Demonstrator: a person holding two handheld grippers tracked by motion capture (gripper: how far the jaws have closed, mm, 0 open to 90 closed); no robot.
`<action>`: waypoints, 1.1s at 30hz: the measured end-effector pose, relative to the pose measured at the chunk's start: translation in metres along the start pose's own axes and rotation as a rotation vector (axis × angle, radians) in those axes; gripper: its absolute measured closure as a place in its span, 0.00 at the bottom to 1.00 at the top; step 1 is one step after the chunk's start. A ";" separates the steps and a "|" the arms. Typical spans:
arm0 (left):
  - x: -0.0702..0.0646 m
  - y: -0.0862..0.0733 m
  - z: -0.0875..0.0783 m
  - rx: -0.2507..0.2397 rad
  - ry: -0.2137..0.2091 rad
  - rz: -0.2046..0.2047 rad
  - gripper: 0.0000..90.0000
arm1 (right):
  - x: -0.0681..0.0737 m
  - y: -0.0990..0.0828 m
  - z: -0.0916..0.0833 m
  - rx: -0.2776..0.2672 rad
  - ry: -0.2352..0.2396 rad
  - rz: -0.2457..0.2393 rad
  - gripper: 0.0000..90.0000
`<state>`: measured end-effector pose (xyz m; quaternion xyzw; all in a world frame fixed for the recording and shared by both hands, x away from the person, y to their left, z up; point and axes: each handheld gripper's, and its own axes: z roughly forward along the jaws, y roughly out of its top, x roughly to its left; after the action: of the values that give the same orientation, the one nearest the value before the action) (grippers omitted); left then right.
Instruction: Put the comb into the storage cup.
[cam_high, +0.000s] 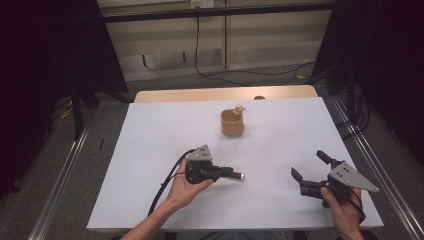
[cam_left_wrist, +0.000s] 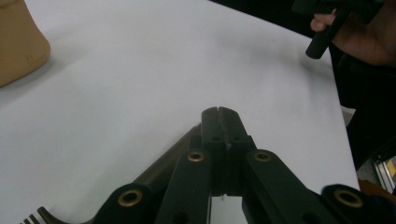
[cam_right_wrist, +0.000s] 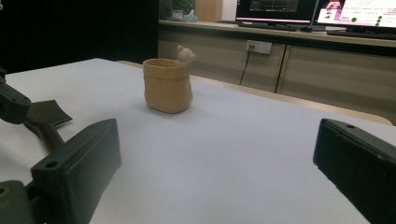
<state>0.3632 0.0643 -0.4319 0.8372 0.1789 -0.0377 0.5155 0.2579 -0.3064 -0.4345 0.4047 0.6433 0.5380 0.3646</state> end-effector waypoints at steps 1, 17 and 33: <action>0.001 -0.002 0.004 0.014 -0.004 -0.006 1.00 | 0.000 0.000 0.000 0.000 0.000 0.000 0.00; 0.004 -0.009 0.015 0.089 0.008 -0.013 1.00 | 0.000 -0.001 0.001 0.011 0.010 0.000 0.00; 0.007 -0.015 0.022 0.127 0.036 -0.009 1.00 | 0.000 -0.001 0.001 0.009 0.013 -0.002 0.00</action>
<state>0.3671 0.0528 -0.4560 0.8678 0.1894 -0.0362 0.4579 0.2583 -0.3060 -0.4352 0.4023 0.6486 0.5371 0.3592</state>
